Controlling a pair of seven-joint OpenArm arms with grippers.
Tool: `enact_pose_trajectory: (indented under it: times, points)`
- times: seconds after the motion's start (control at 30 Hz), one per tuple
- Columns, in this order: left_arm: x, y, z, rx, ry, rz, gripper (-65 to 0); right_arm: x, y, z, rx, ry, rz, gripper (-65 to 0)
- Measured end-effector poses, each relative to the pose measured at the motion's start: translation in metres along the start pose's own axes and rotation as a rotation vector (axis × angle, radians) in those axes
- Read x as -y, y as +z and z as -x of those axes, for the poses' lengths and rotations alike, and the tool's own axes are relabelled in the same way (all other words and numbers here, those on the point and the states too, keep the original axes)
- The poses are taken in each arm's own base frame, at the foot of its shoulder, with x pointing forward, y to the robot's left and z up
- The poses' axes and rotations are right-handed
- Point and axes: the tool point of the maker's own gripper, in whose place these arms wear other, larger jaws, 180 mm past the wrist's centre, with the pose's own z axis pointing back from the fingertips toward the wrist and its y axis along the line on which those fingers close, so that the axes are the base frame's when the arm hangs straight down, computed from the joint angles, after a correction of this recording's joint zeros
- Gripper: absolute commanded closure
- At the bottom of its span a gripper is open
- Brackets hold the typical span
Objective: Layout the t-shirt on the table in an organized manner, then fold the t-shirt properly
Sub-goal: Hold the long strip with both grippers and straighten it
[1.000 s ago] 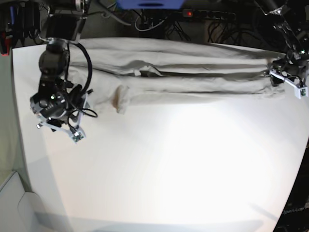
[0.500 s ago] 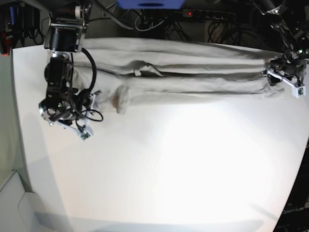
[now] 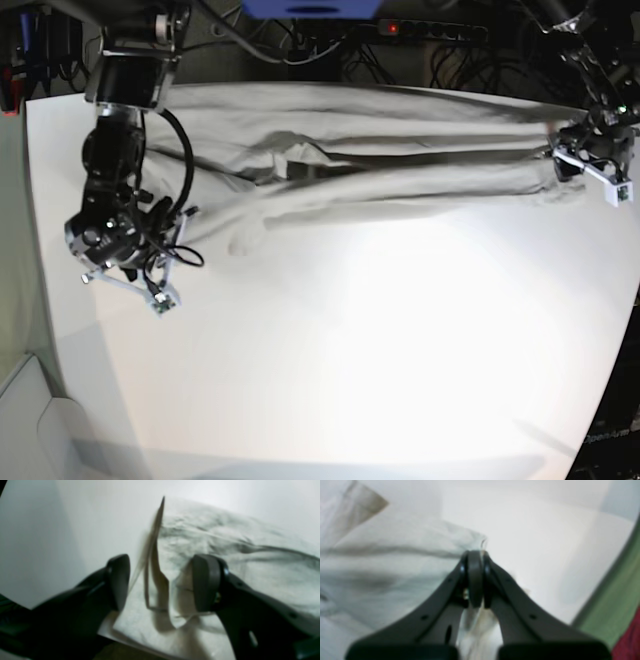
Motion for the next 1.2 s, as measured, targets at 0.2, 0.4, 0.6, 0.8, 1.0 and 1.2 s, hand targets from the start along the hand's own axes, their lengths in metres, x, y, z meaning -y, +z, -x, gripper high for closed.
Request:
enact_pose_trajectory:
  times: [0.2, 0.4, 0.6, 0.8, 1.0, 1.2]
  points:
    - [0.0, 0.0, 0.0, -0.001, -0.001, 0.0, -38.4, 0.007, 0.043, 0.012, 0.011, 0.019, 0.107, 0.0]
    - [0.001, 0.0, 0.0, 0.0, 0.001, 0.002, -38.4, -0.039, 0.051, 0.072, -0.092, 0.026, 0.041, 0.0]
    - [-0.001, 0.0, 0.0, -0.001, -0.002, -0.002, -38.4, -0.069, 0.049, 0.104, -0.123, 0.023, -0.029, 0.0]
    - [-0.005, 0.001, -0.003, 0.003, -0.012, -0.011, -38.5, -0.051, 0.051, 0.116, -0.131, -0.032, 0.014, 0.0]
    - [-0.005, 0.001, -0.001, 0.0, -0.009, -0.008, -38.5, -0.035, 0.056, 0.13, -0.161, -0.028, 0.053, 0.0]
    - [-0.004, 0.001, -0.002, 0.0, -0.01, -0.007, -38.5, -0.048, 0.061, 0.161, -0.238, -0.008, 0.022, 0.0]
